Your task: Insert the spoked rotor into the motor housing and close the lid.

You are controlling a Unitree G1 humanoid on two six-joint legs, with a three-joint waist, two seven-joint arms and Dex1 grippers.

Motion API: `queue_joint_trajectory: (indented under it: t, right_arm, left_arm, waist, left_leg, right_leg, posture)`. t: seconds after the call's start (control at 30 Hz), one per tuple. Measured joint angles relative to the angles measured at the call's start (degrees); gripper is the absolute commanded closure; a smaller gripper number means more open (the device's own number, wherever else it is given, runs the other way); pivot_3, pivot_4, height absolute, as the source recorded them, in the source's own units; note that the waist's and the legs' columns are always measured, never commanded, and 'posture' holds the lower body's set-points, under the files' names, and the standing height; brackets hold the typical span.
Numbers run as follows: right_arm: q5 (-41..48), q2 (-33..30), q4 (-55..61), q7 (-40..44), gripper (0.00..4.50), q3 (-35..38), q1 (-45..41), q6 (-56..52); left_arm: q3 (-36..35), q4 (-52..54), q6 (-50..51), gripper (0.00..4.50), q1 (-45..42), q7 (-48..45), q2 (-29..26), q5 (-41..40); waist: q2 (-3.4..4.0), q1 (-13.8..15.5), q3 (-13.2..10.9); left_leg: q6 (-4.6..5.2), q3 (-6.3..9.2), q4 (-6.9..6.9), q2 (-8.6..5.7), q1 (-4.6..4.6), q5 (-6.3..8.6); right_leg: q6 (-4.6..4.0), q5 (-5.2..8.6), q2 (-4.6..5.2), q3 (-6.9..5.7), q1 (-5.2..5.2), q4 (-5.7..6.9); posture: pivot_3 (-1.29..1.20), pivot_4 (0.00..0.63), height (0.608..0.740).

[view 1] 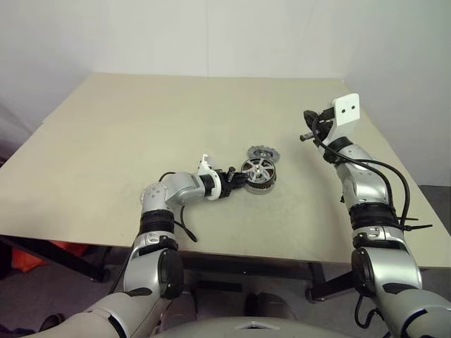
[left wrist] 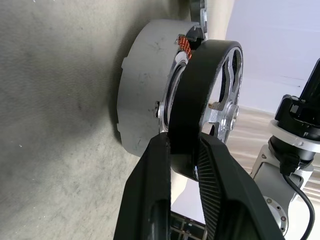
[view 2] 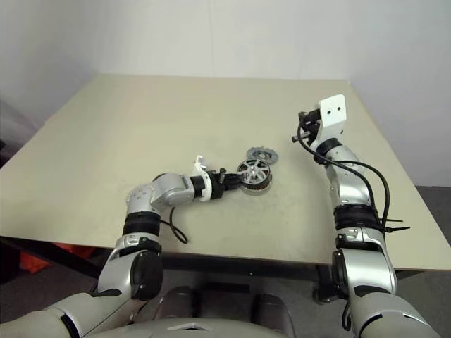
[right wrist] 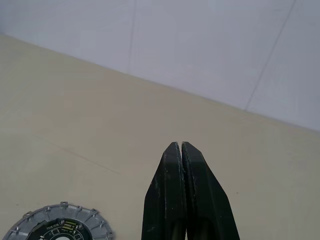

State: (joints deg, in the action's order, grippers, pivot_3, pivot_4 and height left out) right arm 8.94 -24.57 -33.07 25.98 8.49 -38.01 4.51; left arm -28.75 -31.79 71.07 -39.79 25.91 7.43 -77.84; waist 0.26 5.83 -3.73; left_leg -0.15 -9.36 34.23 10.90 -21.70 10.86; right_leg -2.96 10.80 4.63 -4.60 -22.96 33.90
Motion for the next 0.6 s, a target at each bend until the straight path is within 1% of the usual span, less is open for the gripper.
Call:
queue_joint_trajectory:
  t: [0.6]
  right_arm:
    - [0.0,0.0,0.02,0.2,4.5,-0.03,0.0,0.01]
  left_arm:
    - [0.97,-1.42,-0.89,3.81,-0.36,-5.22,-0.11,3.46]
  waist:
    - [0.0,0.07,0.0]
  left_leg:
    - [-0.07,0.01,0.04,-0.05,0.07,0.08]
  right_leg:
    - [0.05,-0.02,0.05,0.0,0.12,-0.01]
  posture:
    - [0.0,0.0,0.74]
